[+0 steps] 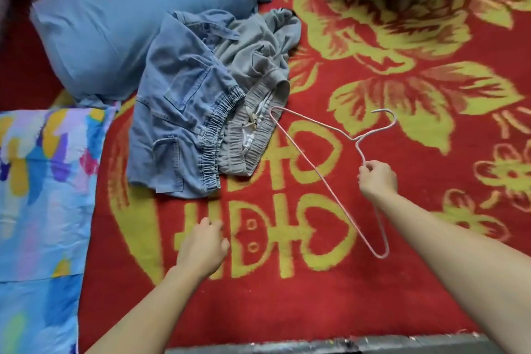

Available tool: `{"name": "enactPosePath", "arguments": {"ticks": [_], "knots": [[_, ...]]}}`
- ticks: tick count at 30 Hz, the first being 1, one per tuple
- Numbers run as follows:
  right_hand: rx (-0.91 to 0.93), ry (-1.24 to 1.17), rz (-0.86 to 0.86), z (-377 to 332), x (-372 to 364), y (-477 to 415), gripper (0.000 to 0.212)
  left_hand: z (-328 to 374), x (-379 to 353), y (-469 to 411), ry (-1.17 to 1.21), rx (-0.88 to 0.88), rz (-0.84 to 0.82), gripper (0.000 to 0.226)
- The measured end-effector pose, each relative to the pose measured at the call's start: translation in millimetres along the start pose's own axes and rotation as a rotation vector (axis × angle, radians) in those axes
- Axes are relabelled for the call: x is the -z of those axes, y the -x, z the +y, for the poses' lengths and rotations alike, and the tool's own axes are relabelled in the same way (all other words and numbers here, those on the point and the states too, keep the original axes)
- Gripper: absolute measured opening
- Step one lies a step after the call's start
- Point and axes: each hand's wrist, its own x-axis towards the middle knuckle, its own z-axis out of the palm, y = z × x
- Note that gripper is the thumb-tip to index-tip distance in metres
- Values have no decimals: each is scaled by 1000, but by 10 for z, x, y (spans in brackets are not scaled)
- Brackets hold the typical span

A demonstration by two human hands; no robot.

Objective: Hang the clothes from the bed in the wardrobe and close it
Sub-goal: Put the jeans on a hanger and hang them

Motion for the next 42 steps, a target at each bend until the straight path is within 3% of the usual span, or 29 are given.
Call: {"name": "enactPosePath", "arguments": {"ticks": [4, 6, 10, 14, 18, 23, 25, 27, 30, 32, 38, 42], "knots": [[77, 347, -13, 209, -193, -155, 42, -110, -223, -715, 65, 21, 229, 53], [240, 428, 16, 193, -287, -142, 42, -148, -253, -1021, 90, 58, 327, 67], [607, 552, -42, -104, -634, -72, 40, -171, -348, -1484, 156, 130, 306, 86], [801, 690, -146, -607, -1003, -39, 40, -350, -329, -1581, 203, 73, 400, 65], [929, 747, -121, -1230, -1282, 41, 40, -637, -164, -1334, 449, 28, 441, 50], [1119, 879, -12, -1827, -1647, 126, 88, -893, -210, -598, 645, 38, 592, 43], [1168, 982, 7, -1909, -1827, 175, 91, -993, -282, -353, 727, 55, 652, 39], [1198, 1036, -37, -1866, -1974, 265, 82, -1069, -348, -172, 791, 81, 671, 32], [1176, 938, -101, -1568, -2057, 406, 31, -1122, -409, 51, 765, 140, 667, 25], [1091, 896, -153, -1349, -1928, 481, 15, -1135, -447, 177, 679, 144, 646, 24], [929, 914, -183, -959, -806, 830, 14, -1039, -166, 799, 594, 134, 604, 23], [790, 593, -175, -1158, -98, 1217, 32, -908, 284, 1315, 564, 56, 646, 27]]}}
